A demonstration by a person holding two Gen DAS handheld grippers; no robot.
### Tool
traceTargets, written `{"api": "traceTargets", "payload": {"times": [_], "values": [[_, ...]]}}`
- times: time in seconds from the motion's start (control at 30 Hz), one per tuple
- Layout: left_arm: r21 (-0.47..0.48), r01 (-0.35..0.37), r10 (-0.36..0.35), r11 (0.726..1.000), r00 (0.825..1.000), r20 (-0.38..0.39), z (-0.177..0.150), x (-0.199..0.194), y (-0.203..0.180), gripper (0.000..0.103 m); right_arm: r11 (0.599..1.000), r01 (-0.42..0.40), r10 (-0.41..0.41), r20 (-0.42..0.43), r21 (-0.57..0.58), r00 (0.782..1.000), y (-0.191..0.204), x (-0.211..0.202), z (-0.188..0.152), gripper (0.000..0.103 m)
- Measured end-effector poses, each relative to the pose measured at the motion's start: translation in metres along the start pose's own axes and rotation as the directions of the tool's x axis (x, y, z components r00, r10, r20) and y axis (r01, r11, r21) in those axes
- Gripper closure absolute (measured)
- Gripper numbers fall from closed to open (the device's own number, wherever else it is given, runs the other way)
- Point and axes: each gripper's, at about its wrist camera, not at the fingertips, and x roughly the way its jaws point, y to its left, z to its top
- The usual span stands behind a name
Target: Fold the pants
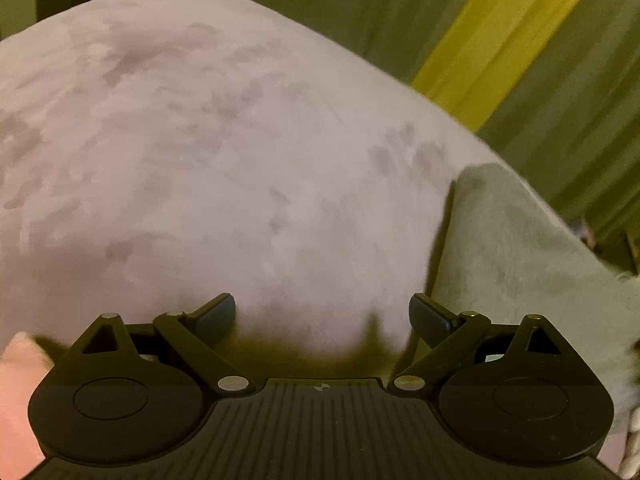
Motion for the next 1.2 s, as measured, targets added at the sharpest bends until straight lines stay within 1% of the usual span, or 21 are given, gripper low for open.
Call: {"api": "traceTargets", "payload": {"times": [0.03,0.07,0.13,0.23,0.33,0.4,0.43,0.47,0.5,0.53,0.6,0.7,0.77,0.8,0.87,0.93,0.97,1.03,1.07,1.13,1.2], "values": [[0.023,0.006,-0.006,1.0,1.0,-0.005,0.0,0.0,-0.005,0.006,1.0,0.031,-0.031,-0.017,0.003,0.999,-0.009,0.004,-0.004,0.032],[0.052,0.011,-0.011,0.999,1.0,-0.001,0.0,0.0,-0.011,0.006,0.999,0.0,0.001,-0.027,0.04,1.0,-0.02,0.004,-0.008,0.032],[0.105,0.007,-0.008,0.994,1.0,0.006,0.002,0.0,-0.022,0.006,0.995,-0.032,0.036,-0.042,0.093,0.998,-0.03,0.005,-0.01,0.031],[0.164,-0.012,0.011,0.986,1.0,0.007,0.006,0.004,-0.04,0.006,0.997,-0.035,0.039,-0.055,0.063,0.998,-0.025,0.011,-0.008,0.029],[0.208,-0.008,0.008,0.978,1.0,0.001,0.002,0.01,-0.056,0.006,0.999,-0.031,0.031,-0.064,0.007,0.997,-0.013,0.017,-0.009,0.013],[0.258,-0.004,0.007,0.966,1.0,-0.01,-0.005,0.015,-0.066,0.006,0.999,-0.029,0.026,-0.102,-0.029,0.994,-0.005,0.026,-0.019,0.01],[0.28,-0.009,0.015,0.96,1.0,-0.021,-0.008,0.017,-0.071,0.006,0.999,-0.005,-0.003,-0.148,-0.054,0.989,-0.003,0.035,-0.027,0.009],[0.312,-0.004,0.018,0.95,0.999,-0.042,-0.012,0.019,-0.075,0.005,0.994,0.043,-0.064,-0.201,-0.103,0.978,-0.002,0.045,-0.034,0.008],[0.348,0.001,0.023,0.938,0.998,-0.065,-0.017,0.022,-0.078,0.005,0.987,0.069,-0.102,-0.225,-0.148,0.969,-0.006,0.048,-0.043,0.005],[0.374,-0.001,0.033,0.927,0.996,-0.079,-0.02,0.025,-0.081,0.004,0.982,0.071,-0.109,-0.22,-0.174,0.969,-0.01,0.049,-0.049,0.004],[0.401,-0.006,0.045,0.916,0.995,-0.088,-0.022,0.028,-0.083,0.003,0.99,0.038,-0.068,-0.215,-0.138,0.974,-0.02,0.044,-0.05,0.004],[0.381,0.006,0.032,0.925,0.995,-0.094,-0.016,0.029,-0.082,0.003,0.998,0.022,-0.037,-0.233,-0.063,0.972,-0.028,0.039,-0.04,0.005],[0.373,0.016,0.023,0.928,0.995,-0.1,-0.01,0.031,-0.083,0.003,0.998,0.01,-0.025,-0.235,-0.065,0.972,-0.03,0.039,-0.035,0.005],[0.38,0.025,0.017,0.925,0.994,-0.107,-0.007,0.033,-0.085,0.003,0.997,0.003,-0.022,-0.236,-0.08,0.971,-0.03,0.043,-0.034,0.005],[0.421,0.055,-0.003,0.905,0.992,-0.123,-0.001,0.039,-0.092,0.003,0.995,-0.016,-0.01,-0.25,-0.101,0.968,-0.031,0.047,-0.031,0.005],[0.468,0.09,-0.032,0.879,0.991,-0.13,0.006,0.048,-0.098,0.003,0.996,-0.031,0.007,-0.257,-0.088,0.966,-0.035,0.053,-0.024,0.005],[0.482,0.117,-0.049,0.868,0.987,-0.151,0.01,0.055,-0.1,0.003,0.996,-0.044,0.023,-0.268,-0.074,0.963,-0.04,0.057,-0.021,0.005],[0.474,0.191,-0.102,0.859,0.973,-0.207,0.018,0.066,-0.101,0.003,0.996,-0.088,0.076,-0.293,-0.031,0.953,-0.052,0.067,-0.013,0.005],[0.462,0.208,-0.113,0.862,0.968,-0.224,0.021,0.071,-0.1,0.002,0.994,-0.11,0.106,-0.31,0.004,0.945,-0.06,0.074,-0.011,0.004],[0.44,0.235,-0.135,0.867,0.96,-0.245,0.027,0.081,-0.098,0.0,0.987,-0.151,0.16,-0.307,0.052,0.938,-0.069,0.083,-0.013,0.004],[0.447,0.249,-0.147,0.859,0.957,-0.25,0.03,0.089,-0.097,0.0,0.983,-0.184,0.174,-0.292,-0.005,0.94,-0.066,0.084,-0.014,0.004]]}}
